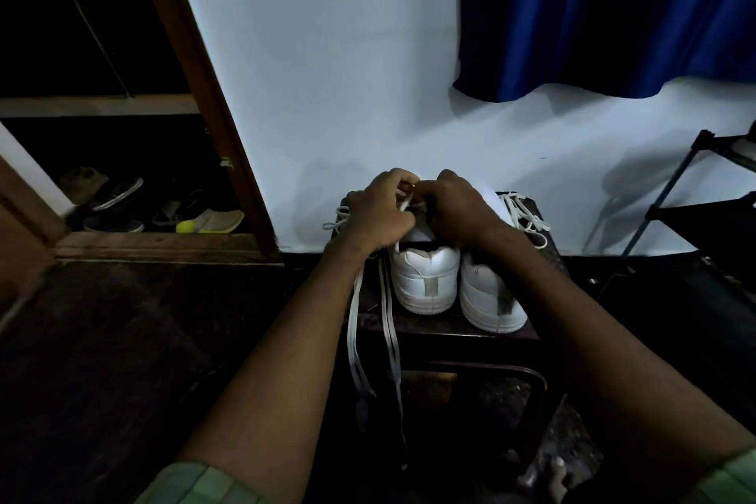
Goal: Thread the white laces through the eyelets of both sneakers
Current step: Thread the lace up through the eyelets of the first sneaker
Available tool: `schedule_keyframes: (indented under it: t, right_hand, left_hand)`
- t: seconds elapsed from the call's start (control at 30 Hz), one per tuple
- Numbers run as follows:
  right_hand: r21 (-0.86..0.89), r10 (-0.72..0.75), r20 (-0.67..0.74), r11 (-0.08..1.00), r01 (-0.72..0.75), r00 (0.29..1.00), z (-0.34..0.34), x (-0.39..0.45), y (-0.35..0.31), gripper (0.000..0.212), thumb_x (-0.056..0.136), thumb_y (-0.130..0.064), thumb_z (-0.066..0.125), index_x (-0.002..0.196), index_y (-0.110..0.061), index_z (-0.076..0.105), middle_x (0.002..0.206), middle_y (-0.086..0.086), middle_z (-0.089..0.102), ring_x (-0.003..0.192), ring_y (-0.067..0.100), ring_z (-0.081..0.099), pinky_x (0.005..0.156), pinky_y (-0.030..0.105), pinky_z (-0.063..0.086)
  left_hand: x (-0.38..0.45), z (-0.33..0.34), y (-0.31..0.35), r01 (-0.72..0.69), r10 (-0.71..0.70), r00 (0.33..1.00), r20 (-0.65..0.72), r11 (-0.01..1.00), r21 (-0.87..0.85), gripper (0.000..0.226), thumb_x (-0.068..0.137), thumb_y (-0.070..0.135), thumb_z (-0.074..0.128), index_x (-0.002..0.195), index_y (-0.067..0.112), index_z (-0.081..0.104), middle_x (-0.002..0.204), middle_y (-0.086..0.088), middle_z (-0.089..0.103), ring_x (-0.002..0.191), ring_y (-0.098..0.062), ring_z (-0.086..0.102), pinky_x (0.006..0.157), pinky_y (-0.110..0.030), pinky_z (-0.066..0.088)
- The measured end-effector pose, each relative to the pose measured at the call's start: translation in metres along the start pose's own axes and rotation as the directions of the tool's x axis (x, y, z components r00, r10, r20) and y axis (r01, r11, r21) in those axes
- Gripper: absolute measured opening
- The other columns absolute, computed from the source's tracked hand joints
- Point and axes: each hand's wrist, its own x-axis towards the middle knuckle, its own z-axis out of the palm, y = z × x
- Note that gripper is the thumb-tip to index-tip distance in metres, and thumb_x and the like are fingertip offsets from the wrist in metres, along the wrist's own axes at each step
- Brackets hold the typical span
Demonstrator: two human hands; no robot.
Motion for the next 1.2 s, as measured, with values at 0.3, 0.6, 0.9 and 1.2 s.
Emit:
schedule_keyframes:
  t: [0.3,0.6,0.9,1.2]
  right_hand:
    - [0.078,-0.072,-0.031,0.994,0.074,0.997,0.0,-0.002,0.004,0.028,0.072,-0.013,0.084,0.099,-0.015,0.078,0.087,0.01,0.051,0.086,0.025,0.049,0.078,0.033,0.041]
    - [0.839,0.215,0.041,0.524,-0.151,0.976,-0.013,-0.008,0.001,0.026,0.088,-0.019,0.071,0.083,0.006,0.066,0.073,0.005,0.067,0.074,0.013,0.064,0.079,0.035,0.049]
    - [0.949,0.18,0.064,0.294,-0.115,0.982,-0.019,-0.008,-0.008,0.02,0.088,-0.017,0.066,0.07,-0.009,0.063,0.07,0.006,0.058,0.066,0.014,0.055,0.074,0.029,0.046]
    - [0.712,0.065,-0.095,0.702,0.022,0.993,-0.01,-0.004,-0.011,0.016,0.092,-0.009,0.063,0.081,-0.007,0.074,0.078,0.01,0.071,0.073,0.013,0.059,0.072,0.031,0.047]
  left_hand:
    - [-0.004,0.004,-0.001,-0.052,0.047,0.997,-0.053,0.995,-0.084,0.036,0.088,0.002,0.064,0.119,0.018,0.071,0.124,-0.003,0.061,0.105,-0.007,0.058,0.088,-0.005,0.043]
    - [-0.004,0.008,0.001,0.014,-0.012,0.997,-0.08,0.999,0.029,0.037,0.091,0.006,0.059,0.124,0.019,0.07,0.128,-0.002,0.064,0.12,-0.02,0.06,0.095,-0.024,0.036]
    - [-0.005,0.017,0.002,0.052,-0.04,0.981,-0.19,0.997,0.058,0.033,0.089,0.016,0.061,0.113,0.034,0.073,0.126,0.005,0.068,0.123,-0.022,0.06,0.112,-0.047,0.036]
    - [-0.005,0.021,0.002,0.096,-0.078,0.965,-0.249,0.994,0.061,0.025,0.095,0.023,0.058,0.115,0.025,0.073,0.124,-0.004,0.068,0.121,-0.03,0.059,0.107,-0.043,0.035]
